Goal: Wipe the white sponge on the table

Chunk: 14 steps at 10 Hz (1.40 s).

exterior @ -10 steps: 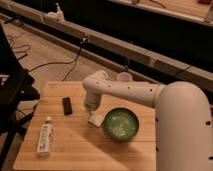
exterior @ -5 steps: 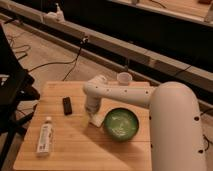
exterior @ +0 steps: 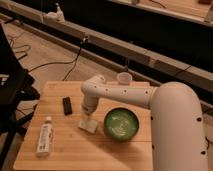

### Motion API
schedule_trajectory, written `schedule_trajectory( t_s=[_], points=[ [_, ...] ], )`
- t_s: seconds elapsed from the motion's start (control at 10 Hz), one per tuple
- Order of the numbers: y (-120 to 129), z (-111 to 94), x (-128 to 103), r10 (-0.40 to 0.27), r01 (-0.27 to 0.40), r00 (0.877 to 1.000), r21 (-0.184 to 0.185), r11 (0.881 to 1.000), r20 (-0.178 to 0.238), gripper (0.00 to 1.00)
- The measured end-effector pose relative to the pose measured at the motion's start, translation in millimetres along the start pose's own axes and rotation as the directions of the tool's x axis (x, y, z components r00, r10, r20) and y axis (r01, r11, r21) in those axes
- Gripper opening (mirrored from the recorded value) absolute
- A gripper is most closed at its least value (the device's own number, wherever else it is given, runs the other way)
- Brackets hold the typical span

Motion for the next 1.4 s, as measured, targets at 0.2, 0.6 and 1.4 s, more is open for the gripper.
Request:
schedule_trajectory(
  t_s=[0.2,0.6,1.4],
  points=[
    [15.0,-3.3,-7.0,-0.020,0.021,0.999,-0.029,0.999,0.030,0.00],
    [43.1,-18.0,-21.4,-0.042,0.056,0.992,-0.107,0.993,0.122,0.00],
    [47.9,6.0,38.9,0.034,-0.030,0.999,-0.145,0.989,0.022,0.00]
  ],
)
